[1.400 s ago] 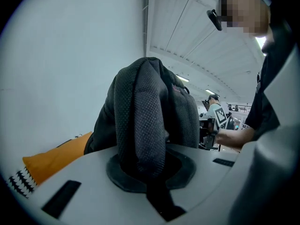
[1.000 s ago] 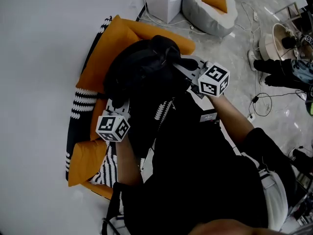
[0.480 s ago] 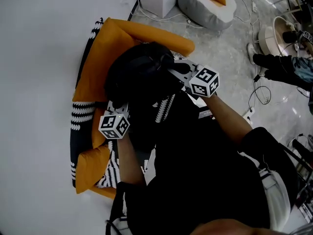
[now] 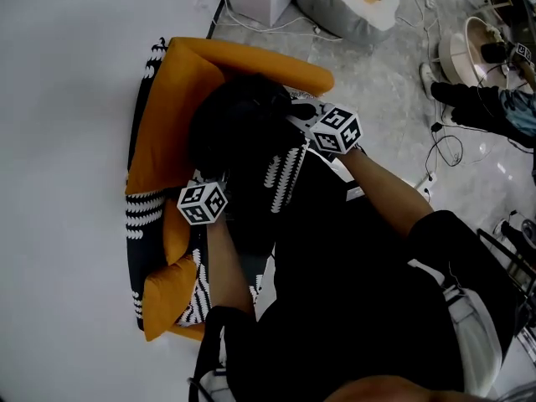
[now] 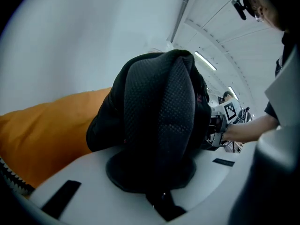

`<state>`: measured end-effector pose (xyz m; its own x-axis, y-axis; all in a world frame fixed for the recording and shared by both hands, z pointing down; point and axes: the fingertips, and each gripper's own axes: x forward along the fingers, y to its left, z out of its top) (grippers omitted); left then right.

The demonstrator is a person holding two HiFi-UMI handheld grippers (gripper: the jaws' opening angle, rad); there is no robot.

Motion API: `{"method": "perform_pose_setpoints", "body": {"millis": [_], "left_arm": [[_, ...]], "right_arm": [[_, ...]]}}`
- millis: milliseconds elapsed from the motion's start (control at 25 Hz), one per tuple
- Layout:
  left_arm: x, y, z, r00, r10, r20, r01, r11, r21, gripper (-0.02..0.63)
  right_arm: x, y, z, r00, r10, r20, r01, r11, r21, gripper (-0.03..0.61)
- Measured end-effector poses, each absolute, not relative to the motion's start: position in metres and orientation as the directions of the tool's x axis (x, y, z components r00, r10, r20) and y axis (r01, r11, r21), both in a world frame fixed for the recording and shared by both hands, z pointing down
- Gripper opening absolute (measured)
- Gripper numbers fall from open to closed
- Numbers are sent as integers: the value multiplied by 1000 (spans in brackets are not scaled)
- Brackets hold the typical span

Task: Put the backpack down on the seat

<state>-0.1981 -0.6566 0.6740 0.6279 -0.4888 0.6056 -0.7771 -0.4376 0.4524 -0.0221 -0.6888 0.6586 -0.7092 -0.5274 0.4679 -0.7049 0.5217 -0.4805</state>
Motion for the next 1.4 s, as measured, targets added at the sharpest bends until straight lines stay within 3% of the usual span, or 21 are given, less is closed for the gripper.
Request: {"method": "perform_pose_setpoints", "body": {"millis": [520,960,1400], "left_arm": [[-211,-698,722,608,-457,649,-793,-375,480,37],[-207,-741,763,576,-438,690,-817,-299,492,40],[-206,-765,807,515,-378,770,-857,-215,468,41]], "right_arm": [[-32,-735,710,-669,-516,535,-743,447,-498,49],[-28,-790,764,-580,-539,611,-809,291,-511,51],[-30,-817,817,-434,-416,799,-866,438,-242,67]]}}
